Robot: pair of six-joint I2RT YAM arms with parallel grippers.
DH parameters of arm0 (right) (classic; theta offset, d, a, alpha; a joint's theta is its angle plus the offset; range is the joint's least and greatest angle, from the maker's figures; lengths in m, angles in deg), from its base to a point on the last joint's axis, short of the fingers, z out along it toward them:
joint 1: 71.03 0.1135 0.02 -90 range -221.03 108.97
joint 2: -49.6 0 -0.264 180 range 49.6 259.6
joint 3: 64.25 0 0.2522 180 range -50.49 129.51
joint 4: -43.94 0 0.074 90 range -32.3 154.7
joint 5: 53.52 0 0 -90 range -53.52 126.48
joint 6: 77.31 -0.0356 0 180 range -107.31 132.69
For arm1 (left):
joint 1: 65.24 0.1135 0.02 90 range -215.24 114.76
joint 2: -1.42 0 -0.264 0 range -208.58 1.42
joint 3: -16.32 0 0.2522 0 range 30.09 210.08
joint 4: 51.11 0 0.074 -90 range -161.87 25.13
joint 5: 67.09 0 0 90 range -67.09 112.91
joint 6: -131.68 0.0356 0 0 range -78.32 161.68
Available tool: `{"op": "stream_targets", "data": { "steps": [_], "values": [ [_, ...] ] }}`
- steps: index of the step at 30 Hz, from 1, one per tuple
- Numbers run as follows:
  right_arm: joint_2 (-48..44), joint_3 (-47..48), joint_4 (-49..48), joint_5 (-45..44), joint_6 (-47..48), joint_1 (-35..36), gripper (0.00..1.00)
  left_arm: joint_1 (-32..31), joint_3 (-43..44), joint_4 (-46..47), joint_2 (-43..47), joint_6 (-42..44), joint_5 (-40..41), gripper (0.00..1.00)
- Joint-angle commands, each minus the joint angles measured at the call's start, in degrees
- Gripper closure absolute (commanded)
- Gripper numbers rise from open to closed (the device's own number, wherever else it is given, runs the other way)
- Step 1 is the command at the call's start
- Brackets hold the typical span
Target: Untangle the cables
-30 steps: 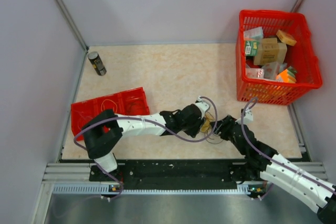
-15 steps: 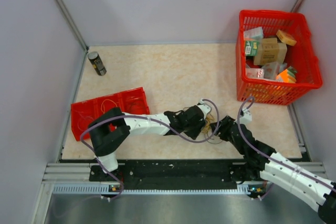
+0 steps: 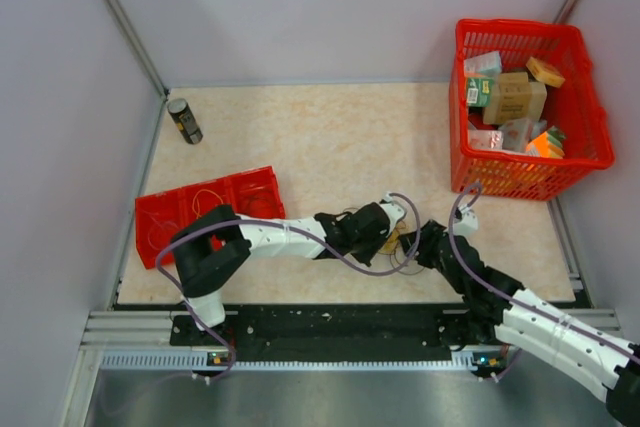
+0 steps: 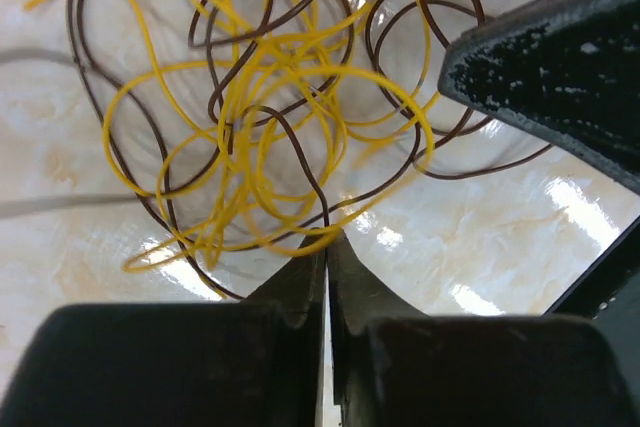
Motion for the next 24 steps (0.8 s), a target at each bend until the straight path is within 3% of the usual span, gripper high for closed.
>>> {"op": "stream_targets", "data": {
  "steps": [1,6,11,14,17,21,24],
  "values": [
    [1.56,1.6,-2.92,0.66,1.23,0.25,0.45,-0.35,2.51,-1.81,1.66,1.0,-0.4,1.0],
    [8.23,2.83,-10.12,6.8,5.97,0.25,0.42,-0.44,-2.14,-0.07,13.15,1.18,-7.78,1.0],
    [22.55,9.06,-12.15,12.43,9.05,0.08,0.43,-0.44,-5.67,2.14,26.52,0.12,-14.55,1.0],
    [30.81,14.33,-8.48,12.44,8.79,-0.53,0.57,-0.44,-4.44,1.0,32.67,-0.76,-16.85,1.0],
    [35.22,16.81,-4.35,12.0,5.99,-2.64,0.79,-0.44,-2.33,-1.28,40.14,-0.76,-13.0,1.0],
    [34.27,15.41,-1.53,10.78,1.16,-7.12,0.83,-0.44,0.83,-2.43,51.39,1.52,-6.67,1.0],
    [27.53,12.69,3.47,5.96,-4.99,-9.06,0.84,-0.44,3.55,-2.87,59.38,3.98,1.14,1.0]
  ]
}}
